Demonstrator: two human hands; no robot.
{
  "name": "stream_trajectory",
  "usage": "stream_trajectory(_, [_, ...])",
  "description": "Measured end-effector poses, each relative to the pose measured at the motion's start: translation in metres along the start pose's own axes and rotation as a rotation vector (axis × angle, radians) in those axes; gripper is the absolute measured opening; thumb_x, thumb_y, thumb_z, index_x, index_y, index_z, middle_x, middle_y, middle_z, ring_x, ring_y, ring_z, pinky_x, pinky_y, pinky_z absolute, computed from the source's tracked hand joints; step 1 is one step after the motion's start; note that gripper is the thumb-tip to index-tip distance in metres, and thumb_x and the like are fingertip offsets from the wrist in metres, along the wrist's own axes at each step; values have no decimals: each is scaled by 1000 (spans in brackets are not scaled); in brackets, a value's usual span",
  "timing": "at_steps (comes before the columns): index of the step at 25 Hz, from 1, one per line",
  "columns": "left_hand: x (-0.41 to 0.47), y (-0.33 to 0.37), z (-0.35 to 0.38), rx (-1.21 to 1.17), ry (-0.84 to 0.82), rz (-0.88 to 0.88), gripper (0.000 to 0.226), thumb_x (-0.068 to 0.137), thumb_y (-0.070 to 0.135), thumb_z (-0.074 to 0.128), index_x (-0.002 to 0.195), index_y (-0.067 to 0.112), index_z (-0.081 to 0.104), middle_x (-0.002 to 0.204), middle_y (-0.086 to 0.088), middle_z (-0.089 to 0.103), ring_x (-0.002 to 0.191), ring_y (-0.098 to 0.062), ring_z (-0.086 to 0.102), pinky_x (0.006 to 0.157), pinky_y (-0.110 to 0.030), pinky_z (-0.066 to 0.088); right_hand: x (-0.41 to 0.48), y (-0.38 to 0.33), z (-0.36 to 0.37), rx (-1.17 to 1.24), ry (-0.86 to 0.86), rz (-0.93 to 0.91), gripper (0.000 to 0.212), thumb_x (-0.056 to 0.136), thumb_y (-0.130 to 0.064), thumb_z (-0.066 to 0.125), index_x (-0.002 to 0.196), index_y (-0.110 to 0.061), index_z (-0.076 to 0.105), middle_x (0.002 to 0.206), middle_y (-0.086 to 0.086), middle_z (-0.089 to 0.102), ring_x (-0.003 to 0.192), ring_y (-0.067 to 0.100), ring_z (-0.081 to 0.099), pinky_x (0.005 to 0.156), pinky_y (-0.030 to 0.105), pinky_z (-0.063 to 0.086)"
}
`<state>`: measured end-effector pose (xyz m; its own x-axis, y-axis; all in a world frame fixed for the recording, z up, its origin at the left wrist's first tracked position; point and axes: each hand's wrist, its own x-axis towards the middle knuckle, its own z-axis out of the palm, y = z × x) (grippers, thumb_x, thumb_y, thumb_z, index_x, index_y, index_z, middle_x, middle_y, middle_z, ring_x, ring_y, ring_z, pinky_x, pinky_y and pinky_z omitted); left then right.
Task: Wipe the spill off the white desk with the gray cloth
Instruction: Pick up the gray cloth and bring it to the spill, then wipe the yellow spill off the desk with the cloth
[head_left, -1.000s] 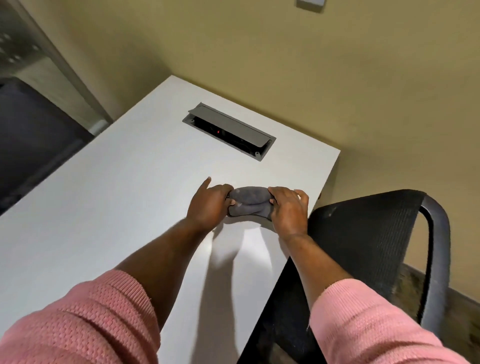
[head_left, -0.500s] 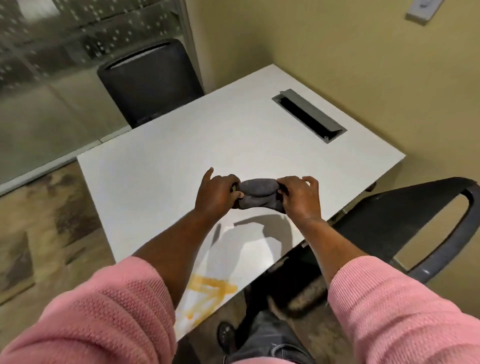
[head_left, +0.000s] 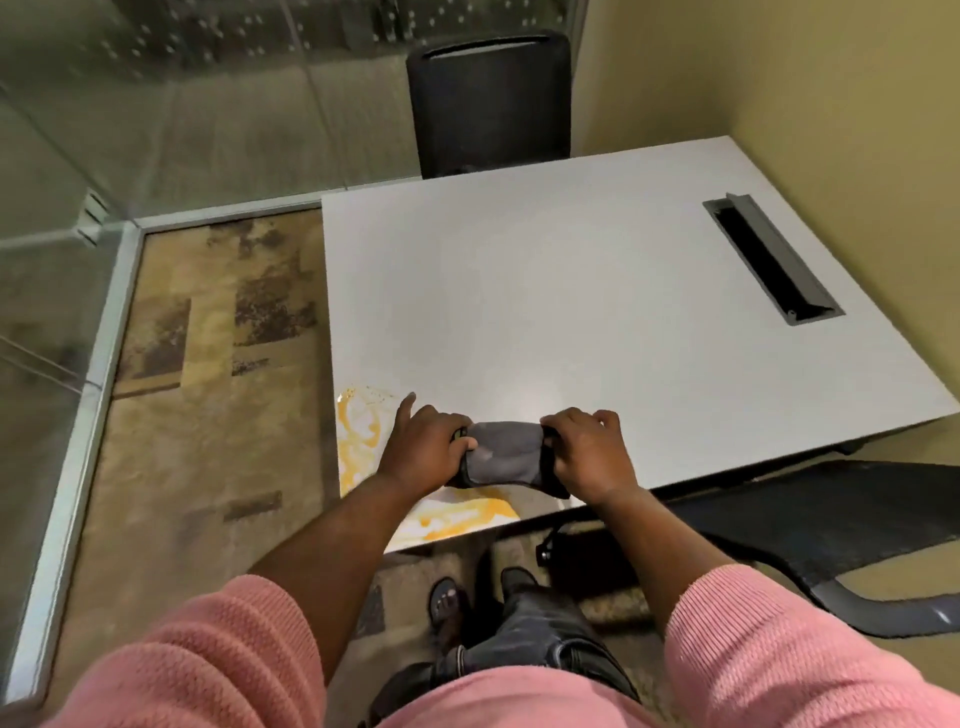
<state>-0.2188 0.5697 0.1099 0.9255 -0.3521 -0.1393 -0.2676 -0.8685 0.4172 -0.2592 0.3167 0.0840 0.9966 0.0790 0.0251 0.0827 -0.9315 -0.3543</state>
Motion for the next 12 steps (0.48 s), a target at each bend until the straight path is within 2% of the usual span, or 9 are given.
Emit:
stream_trajectory(6, [-44, -16, 49, -63, -138, -254, 31, 104, 36, 51, 127, 24, 67, 123, -1, 73, 125, -24, 56, 125, -44, 11, 0, -3, 34, -4, -369, -70, 38, 96, -24, 56, 132, -25, 66, 125, 1, 72, 111, 26, 66, 104, 38, 29])
stream_trajectory(10, [-47, -19, 82, -57, -193, -346, 34, 105, 36, 49, 130, 19, 64, 128, -5, 70, 127, -29, 54, 123, -50, 14, 6, 7, 55, 31, -433, -85, 42, 95, -22, 57, 137, -22, 63, 130, 4, 70, 115, 29, 64, 105, 38, 31])
stream_trajectory(12, [-43, -22, 97, -21, -162, -399, 34, 104, 38, 51, 129, 19, 64, 126, -5, 70, 125, -29, 55, 123, -51, 16, 13, 11, 67, 46, -443, -98, 40, 97, -20, 57, 137, -21, 63, 131, 5, 69, 116, 32, 61, 106, 40, 33])
